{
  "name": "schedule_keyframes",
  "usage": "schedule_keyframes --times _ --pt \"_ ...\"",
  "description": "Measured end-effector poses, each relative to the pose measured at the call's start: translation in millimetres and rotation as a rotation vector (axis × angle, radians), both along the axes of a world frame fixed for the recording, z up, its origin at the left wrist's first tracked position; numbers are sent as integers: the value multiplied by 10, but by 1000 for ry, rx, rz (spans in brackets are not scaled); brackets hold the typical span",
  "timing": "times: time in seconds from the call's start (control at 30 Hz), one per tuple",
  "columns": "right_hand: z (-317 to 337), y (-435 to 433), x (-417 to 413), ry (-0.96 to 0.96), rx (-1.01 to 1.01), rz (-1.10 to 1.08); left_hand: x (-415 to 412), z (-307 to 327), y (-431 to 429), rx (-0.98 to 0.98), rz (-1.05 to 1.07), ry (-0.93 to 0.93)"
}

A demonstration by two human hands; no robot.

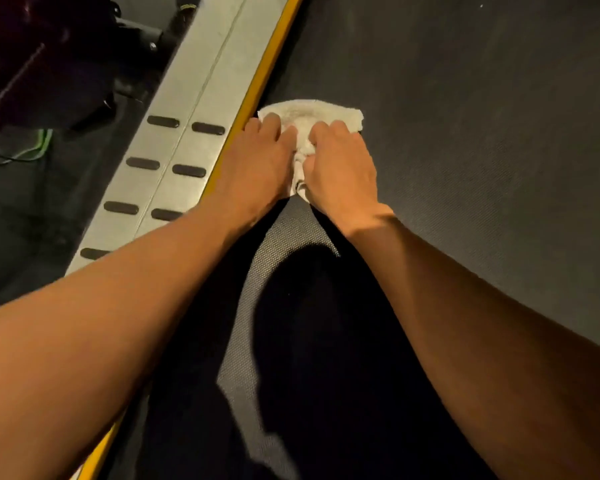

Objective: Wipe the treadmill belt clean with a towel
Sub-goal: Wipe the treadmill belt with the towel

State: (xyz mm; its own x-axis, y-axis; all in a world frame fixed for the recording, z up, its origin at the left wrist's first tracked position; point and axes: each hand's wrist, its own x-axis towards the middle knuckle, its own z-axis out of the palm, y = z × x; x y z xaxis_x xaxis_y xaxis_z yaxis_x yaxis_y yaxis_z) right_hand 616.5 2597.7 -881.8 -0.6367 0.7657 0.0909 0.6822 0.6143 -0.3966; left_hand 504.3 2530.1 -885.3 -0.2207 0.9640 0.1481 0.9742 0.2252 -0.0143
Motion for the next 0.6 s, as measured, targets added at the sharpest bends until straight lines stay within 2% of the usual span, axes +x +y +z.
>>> schedule_keyframes --times 0.13,0.3,0.6 --pt "39 150 -163 -10 -38 21 7 187 111 -55 234 -204" --pt "15 -71 32 -81 -5 111 276 264 -121 -254 214 -107" --pt "86 -134 199 -97 -64 134 386 278 -128 -311 220 -74"
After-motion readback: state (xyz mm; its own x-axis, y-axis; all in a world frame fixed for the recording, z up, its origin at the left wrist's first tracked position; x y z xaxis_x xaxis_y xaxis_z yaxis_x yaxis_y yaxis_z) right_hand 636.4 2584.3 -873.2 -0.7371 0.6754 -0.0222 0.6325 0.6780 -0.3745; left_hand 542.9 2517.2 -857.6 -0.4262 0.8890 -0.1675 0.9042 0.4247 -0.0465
